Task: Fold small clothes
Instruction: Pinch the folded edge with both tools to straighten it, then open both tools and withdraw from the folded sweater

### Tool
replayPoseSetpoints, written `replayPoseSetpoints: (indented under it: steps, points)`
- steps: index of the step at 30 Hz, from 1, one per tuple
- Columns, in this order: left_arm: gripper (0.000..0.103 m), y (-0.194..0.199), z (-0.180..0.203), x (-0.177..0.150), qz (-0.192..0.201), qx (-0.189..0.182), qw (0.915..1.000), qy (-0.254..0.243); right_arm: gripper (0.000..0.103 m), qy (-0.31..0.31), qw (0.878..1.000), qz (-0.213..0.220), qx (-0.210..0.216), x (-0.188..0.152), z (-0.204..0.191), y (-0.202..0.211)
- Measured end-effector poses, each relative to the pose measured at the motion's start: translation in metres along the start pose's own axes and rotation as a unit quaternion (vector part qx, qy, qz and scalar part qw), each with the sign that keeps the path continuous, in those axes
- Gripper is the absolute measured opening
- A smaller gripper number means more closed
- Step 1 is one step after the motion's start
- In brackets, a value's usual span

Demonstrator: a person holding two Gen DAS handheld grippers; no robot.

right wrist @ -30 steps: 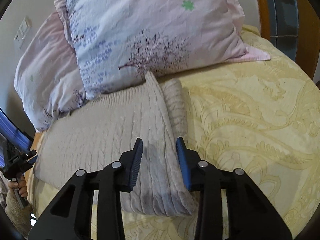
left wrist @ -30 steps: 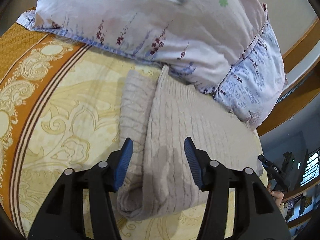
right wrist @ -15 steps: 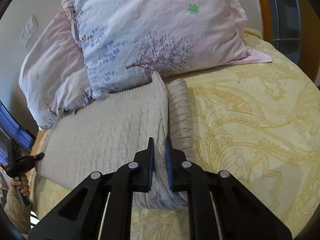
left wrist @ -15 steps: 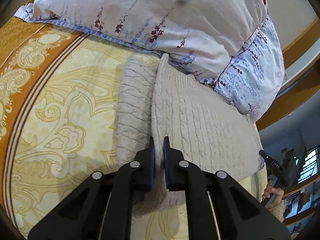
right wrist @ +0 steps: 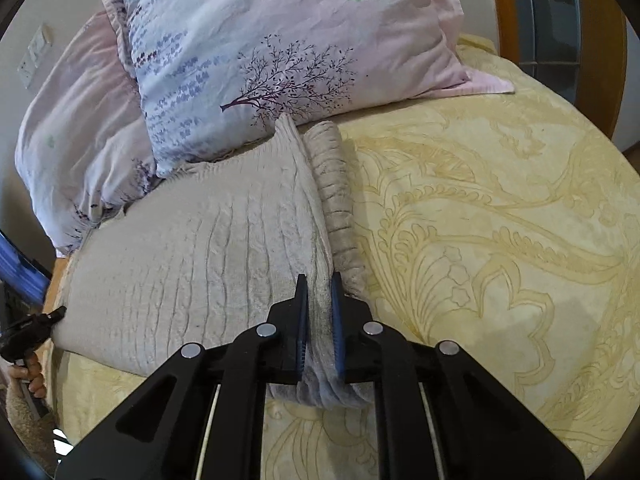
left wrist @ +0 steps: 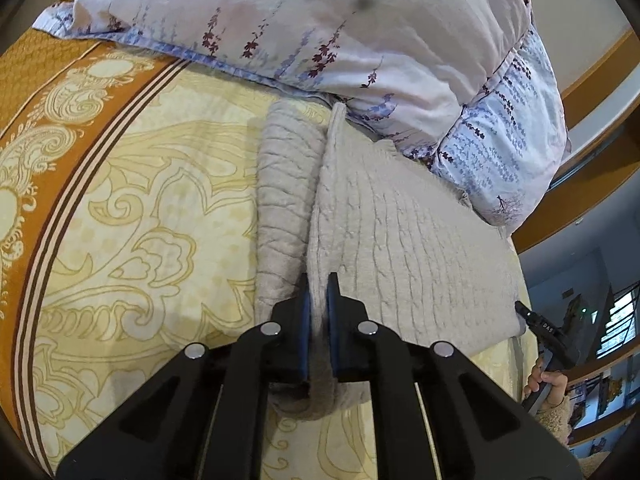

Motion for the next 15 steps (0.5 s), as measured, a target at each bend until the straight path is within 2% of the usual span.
replayPoseSetpoints:
  steps: [3,4,5,7,11,15]
  points:
    - [0.017,0.010,0.003,0.002,0.012,0.008,0.9999,-0.003,0.016,0.015,1.000,0.008,-0.025,0.003,-0.007,0.009]
    - [0.024,0.014,0.004,0.004,0.020,0.007,0.9998,-0.002,0.022,0.017,0.999,0.017,-0.028,0.006,-0.010,0.015]
    - [0.029,0.020,0.006,0.007,0.033,0.007,0.9994,-0.002,0.034,0.023,0.999,0.034,-0.024,0.010,-0.016,0.023]
    - [0.033,0.028,0.014,0.012,0.051,0.007,0.9986,-0.009,0.046,0.045,0.997,0.056,-0.010,0.017,-0.033,0.032]
    - [0.046,0.022,0.042,0.016,0.049,-0.011,0.9981,-0.036,0.047,0.081,0.996,0.042,0.003,0.020,-0.064,0.022]
    - [0.050,0.002,0.053,0.015,0.029,0.000,0.9984,-0.048,0.047,0.089,0.996,0.021,0.009,0.021,-0.077,0.002]
Point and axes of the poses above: each gripper's, at about its wrist camera, not at the fingertips, and y roughly against the way its jaws point, z to its right, x to its top, the point moved 9 cm from there along -y, roughly the way its jaws point, and after that the axes turned 9 degrees about -z, right-handed, at the moved point
